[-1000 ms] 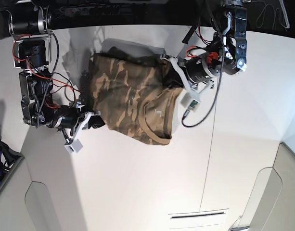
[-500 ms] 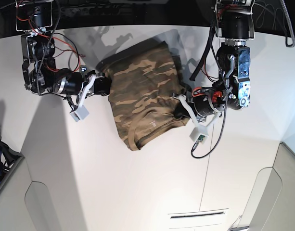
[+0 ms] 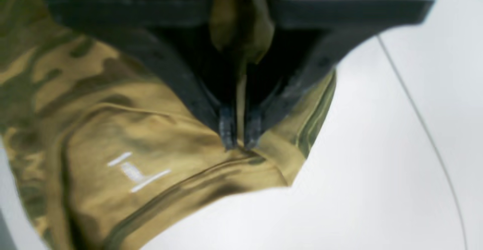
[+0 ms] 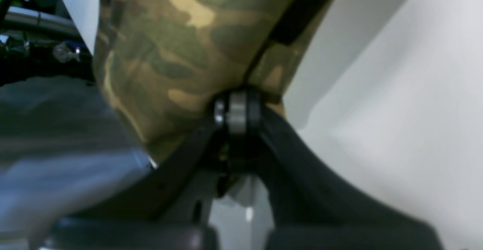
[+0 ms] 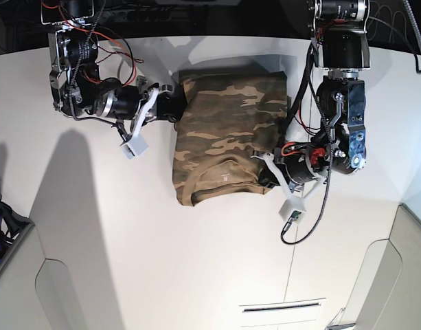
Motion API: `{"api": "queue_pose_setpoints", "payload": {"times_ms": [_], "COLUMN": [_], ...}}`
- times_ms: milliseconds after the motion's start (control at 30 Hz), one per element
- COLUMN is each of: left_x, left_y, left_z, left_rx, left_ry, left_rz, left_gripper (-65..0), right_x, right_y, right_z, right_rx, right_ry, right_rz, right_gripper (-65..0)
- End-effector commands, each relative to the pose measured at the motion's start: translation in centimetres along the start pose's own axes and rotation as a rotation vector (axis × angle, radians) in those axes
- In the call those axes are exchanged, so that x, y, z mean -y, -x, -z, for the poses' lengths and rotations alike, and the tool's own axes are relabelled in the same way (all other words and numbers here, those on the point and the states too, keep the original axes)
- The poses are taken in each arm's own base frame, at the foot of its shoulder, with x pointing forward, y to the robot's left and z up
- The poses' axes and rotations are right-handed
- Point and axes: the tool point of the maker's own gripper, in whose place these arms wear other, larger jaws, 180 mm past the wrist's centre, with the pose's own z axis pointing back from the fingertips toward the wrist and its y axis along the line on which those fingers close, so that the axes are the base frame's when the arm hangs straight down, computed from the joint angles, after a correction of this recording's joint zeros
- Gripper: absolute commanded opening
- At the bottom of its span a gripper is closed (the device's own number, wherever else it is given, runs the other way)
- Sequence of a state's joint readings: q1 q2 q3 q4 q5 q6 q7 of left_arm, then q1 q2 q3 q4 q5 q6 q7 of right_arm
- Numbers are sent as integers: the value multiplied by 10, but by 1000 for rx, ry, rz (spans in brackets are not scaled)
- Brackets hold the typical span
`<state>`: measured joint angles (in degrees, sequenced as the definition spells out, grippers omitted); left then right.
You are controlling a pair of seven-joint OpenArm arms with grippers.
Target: Fold the T-shirt properly
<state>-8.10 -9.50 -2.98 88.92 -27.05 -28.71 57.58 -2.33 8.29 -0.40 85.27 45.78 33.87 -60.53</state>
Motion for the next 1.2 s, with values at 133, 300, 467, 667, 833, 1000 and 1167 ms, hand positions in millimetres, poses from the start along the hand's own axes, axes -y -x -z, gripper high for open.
{"api": "queue_pose_setpoints", "payload": {"times_ms": [133,300,467,667,833,1000,1167], "left_x": [-13,-37,-39,-52,-50,-35,-27], "left_y": [-33,-16,26,89,142,209,258], "left_z": [-39,-74,-102,-151,-190,-214,-234], "left_rx": [119,120,83,4,-105,-264,-386], "left_ry": [-20,-87,-88,-204,-279,-307,-325], "left_rz": [20,22,-65,-125,-163,-253,-302], "left_gripper": [-607,-607,-607,-607,-607,-607,-607], "right_x": [-5,5,28,17,11,6,-6], "right_y": [-21,-28,-17,23,68,117,159], "right_z": [-10,-31,-66,-92,-112,-131,-139], "right_rx": [34,17,-31,-98,-210,-342,-424], "right_ry": [21,96,191,166,131,110,87], "right_rz": [-86,-140,-173,-177,-136,-71,0], "right_gripper": [-650,-650,-650,-650,-650,-650,-650]}}
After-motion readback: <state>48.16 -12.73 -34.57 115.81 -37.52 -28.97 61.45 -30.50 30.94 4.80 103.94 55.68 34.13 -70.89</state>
